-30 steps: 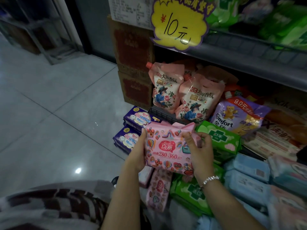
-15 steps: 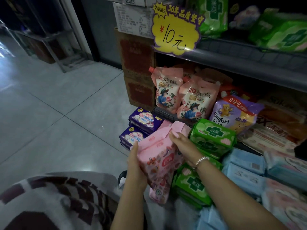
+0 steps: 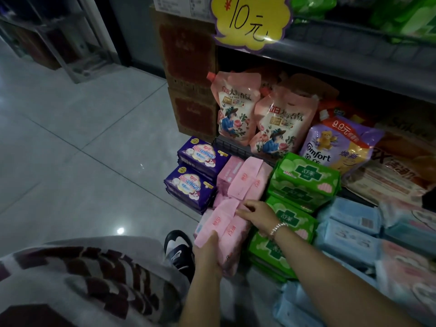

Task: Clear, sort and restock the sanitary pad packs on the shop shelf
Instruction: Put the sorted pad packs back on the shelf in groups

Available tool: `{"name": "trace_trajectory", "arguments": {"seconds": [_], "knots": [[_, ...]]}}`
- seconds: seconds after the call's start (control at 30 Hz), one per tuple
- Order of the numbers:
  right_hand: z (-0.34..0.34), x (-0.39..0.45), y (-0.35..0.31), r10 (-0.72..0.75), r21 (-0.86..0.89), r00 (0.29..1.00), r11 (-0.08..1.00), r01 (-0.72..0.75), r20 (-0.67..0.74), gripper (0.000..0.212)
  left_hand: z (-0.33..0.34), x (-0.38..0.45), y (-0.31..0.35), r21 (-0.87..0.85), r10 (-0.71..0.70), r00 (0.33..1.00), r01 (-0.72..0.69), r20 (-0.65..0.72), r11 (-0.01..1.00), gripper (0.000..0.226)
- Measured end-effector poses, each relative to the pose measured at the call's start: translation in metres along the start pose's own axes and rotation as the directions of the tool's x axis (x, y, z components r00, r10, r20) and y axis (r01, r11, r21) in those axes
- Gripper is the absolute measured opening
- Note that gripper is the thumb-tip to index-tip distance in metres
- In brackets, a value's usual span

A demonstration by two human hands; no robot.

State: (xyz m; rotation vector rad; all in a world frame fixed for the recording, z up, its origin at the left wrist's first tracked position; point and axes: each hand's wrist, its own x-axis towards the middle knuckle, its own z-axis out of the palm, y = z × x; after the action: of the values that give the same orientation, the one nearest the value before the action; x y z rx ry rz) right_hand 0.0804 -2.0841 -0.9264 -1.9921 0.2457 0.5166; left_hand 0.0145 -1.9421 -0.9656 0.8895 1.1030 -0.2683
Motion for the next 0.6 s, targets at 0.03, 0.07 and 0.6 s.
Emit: {"name": "trace_trajectory", "arguments": {"seconds": [0.03, 0.07, 0.6], "knots": [[0.001, 0.002, 0.001, -0.011, -0.046, 1.0, 0.999, 0.012, 0.008, 0.02, 0.001, -0.004, 0.0, 0.025, 0.021, 0.999, -0.02, -0.043, 0.999, 0.053], [0.003, 0.005, 0.002, -0.015, -0.071, 1.0, 0.997, 0.016, 0.013, 0.016, 0.002, -0.004, -0.001, 0.049, 0.042, 0.995, -0.038, -0.091, 0.998, 0.049], [0.014, -0.011, 0.012, -0.039, 0.015, 0.975, 0.999, 0.043, -0.221, 0.023, -0.002, 0.001, -0.014, 0.506, 0.205, 0.967, -0.102, -0.154, 0.857, 0.051]]}}
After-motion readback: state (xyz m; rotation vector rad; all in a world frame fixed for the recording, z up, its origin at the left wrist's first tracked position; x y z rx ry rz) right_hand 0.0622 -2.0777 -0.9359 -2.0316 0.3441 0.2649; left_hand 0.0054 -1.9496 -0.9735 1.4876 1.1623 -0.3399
